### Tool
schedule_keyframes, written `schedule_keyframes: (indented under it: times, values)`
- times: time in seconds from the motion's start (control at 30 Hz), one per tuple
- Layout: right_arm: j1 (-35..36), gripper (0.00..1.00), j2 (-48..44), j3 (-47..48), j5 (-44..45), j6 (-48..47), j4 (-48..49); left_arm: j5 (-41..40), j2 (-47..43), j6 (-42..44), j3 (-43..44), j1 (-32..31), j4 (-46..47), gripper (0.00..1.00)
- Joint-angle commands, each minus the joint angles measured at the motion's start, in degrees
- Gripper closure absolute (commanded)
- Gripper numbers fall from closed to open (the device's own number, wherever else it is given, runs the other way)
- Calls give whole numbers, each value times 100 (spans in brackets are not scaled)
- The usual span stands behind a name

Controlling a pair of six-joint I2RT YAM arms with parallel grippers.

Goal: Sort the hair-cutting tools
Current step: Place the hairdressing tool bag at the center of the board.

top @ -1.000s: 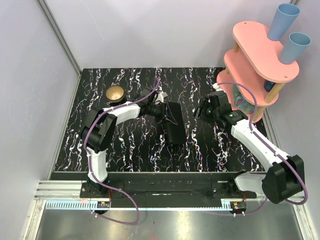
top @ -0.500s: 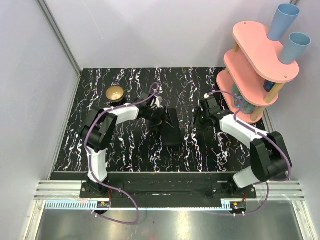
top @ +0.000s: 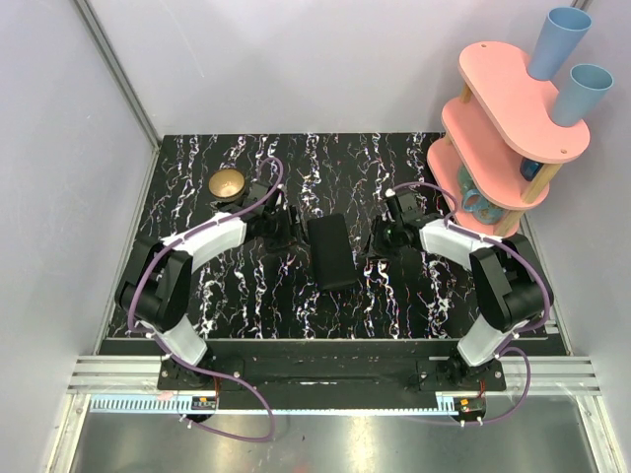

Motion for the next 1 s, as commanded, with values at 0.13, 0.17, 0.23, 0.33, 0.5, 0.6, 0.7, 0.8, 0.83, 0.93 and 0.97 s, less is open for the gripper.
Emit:
schedule_keyframes:
  times: [0.13,0.17,0.23,0.33,0.5,0.6,0.7,0.8,0.83,0.93,0.97]
  values:
    - [373,66,-220,605,-1107,-336,380,-384,-87,13,-35,-17,32,47]
    - [461,66,-290,640,-1168,-371,397,-375,-78,4,-44,-17,40,47]
    - [532,66,-352,719,-1388,-450,476,-393,-69,-5,-44,-17,32,48]
    - [655,66,-379,842,-1573,-503,529,-428,-87,13,-44,-25,40,48]
    - [664,57,-353,834,-522,-258,214,-428,-104,30,-35,-17,32,43]
    - [637,45,-309,720,25,-160,64,-358,-104,48,-79,-26,110,31]
    - [646,37,-203,719,272,-169,-33,-244,-113,48,-158,-17,260,21]
    - [646,28,-142,763,316,-221,-7,-95,-78,4,-211,-25,383,19]
    - [646,27,-37,789,273,-239,10,-77,-43,-13,-219,-17,427,19]
    - [637,24,340,974,-17,-274,28,11,19,-75,-228,-17,506,24]
    - [629,24,429,1053,-235,-274,19,29,19,-84,-228,-17,515,26]
